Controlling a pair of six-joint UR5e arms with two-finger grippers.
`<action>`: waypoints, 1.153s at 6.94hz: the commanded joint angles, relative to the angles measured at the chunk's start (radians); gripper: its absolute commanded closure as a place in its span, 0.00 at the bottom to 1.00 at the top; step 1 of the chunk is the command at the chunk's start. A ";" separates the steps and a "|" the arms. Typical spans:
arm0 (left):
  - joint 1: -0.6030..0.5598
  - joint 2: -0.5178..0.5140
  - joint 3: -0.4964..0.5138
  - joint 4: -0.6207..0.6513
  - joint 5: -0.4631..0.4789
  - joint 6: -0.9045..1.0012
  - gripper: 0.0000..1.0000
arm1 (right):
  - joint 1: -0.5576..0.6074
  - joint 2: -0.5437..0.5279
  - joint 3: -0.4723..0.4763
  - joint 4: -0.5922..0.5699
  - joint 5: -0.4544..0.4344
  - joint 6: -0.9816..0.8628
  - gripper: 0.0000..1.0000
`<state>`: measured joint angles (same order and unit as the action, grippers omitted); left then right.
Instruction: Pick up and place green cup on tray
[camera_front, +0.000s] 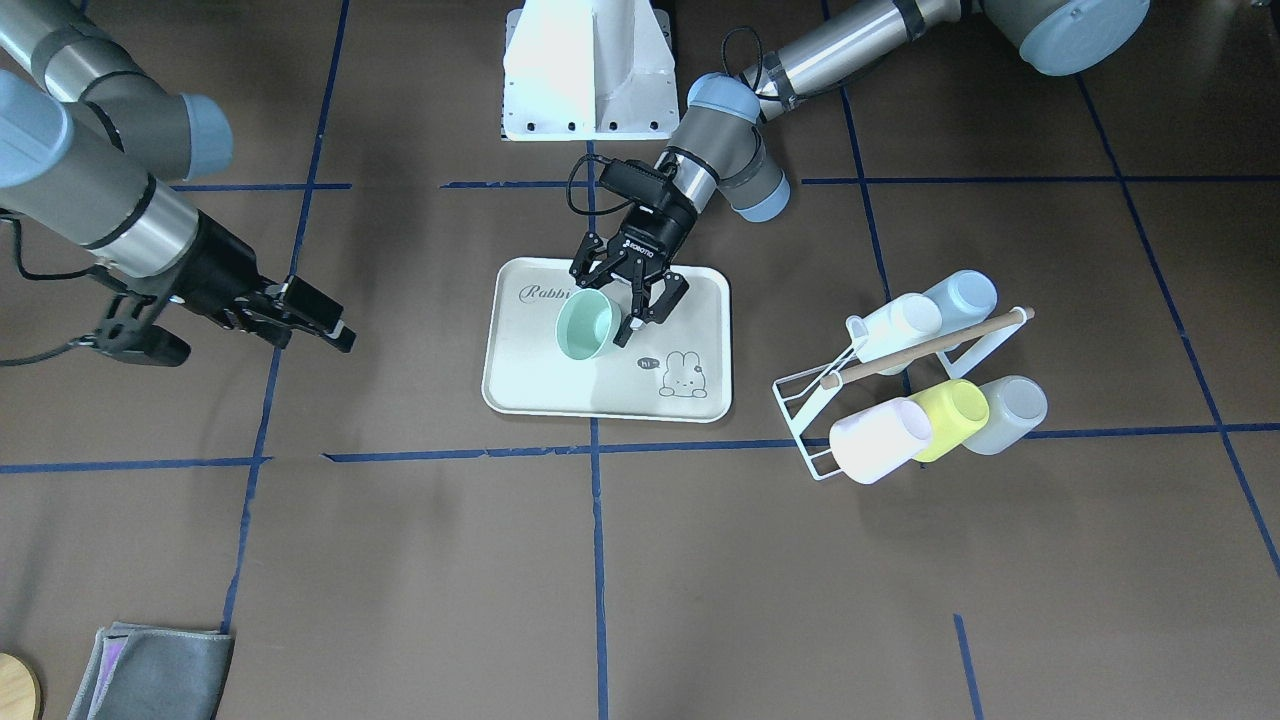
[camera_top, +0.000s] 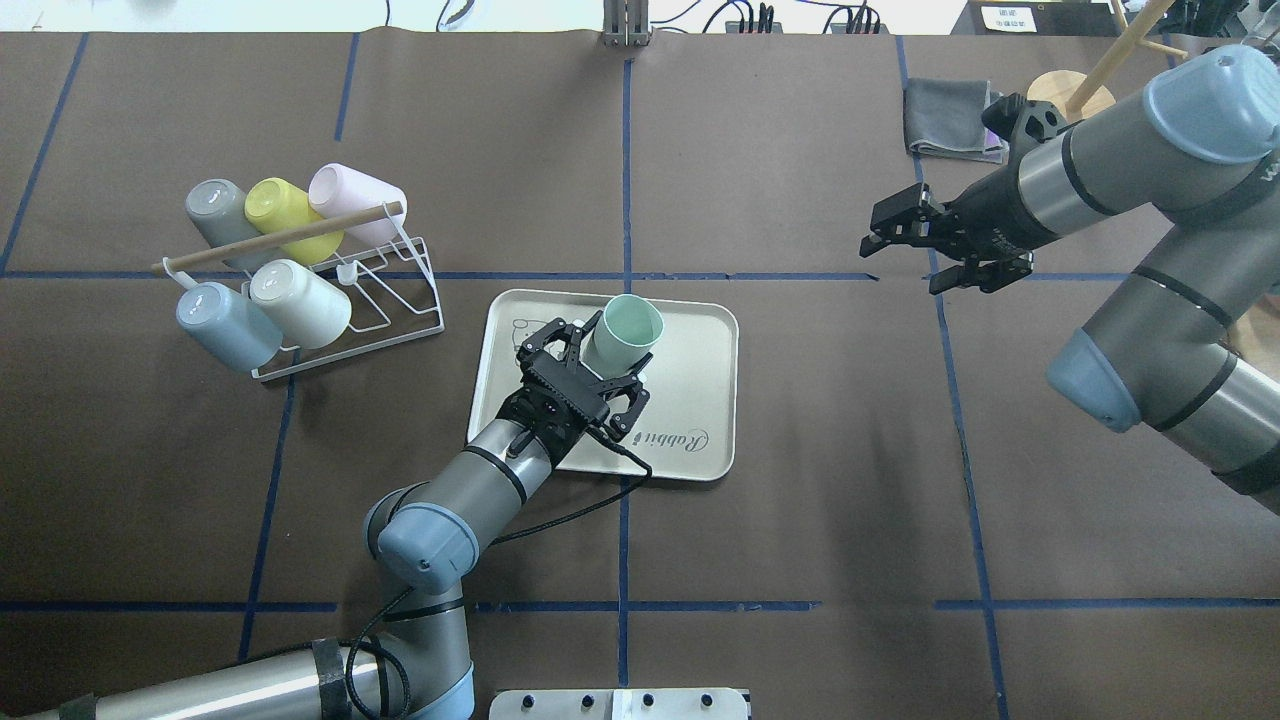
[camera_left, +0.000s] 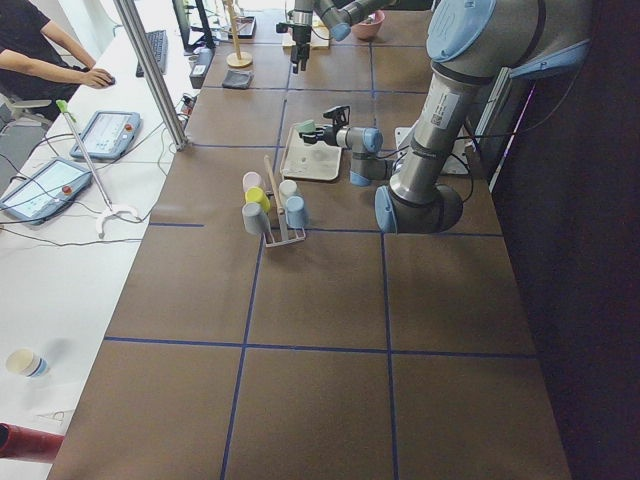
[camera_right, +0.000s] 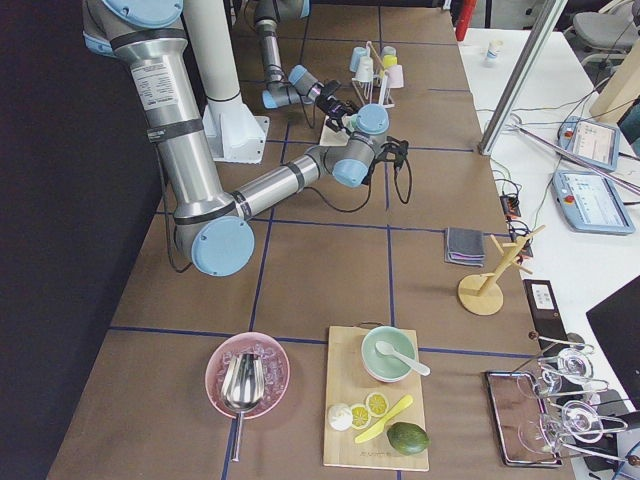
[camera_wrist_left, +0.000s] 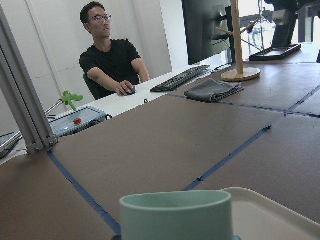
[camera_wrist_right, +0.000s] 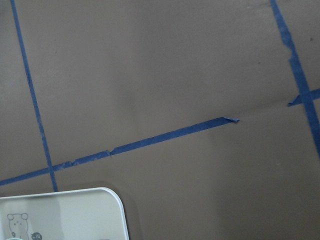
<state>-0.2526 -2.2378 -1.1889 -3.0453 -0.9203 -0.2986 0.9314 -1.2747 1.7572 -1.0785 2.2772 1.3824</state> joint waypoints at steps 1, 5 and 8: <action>0.001 -0.003 0.000 -0.001 -0.005 0.001 0.50 | 0.038 -0.003 0.105 -0.225 -0.030 -0.127 0.00; 0.001 -0.002 0.003 0.000 -0.006 0.004 0.42 | 0.034 -0.008 0.108 -0.228 -0.031 -0.140 0.00; -0.002 0.001 0.003 0.000 -0.005 0.006 0.34 | 0.033 -0.008 0.113 -0.228 -0.031 -0.140 0.00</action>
<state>-0.2538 -2.2381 -1.1853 -3.0449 -0.9262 -0.2932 0.9649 -1.2823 1.8681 -1.3069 2.2458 1.2426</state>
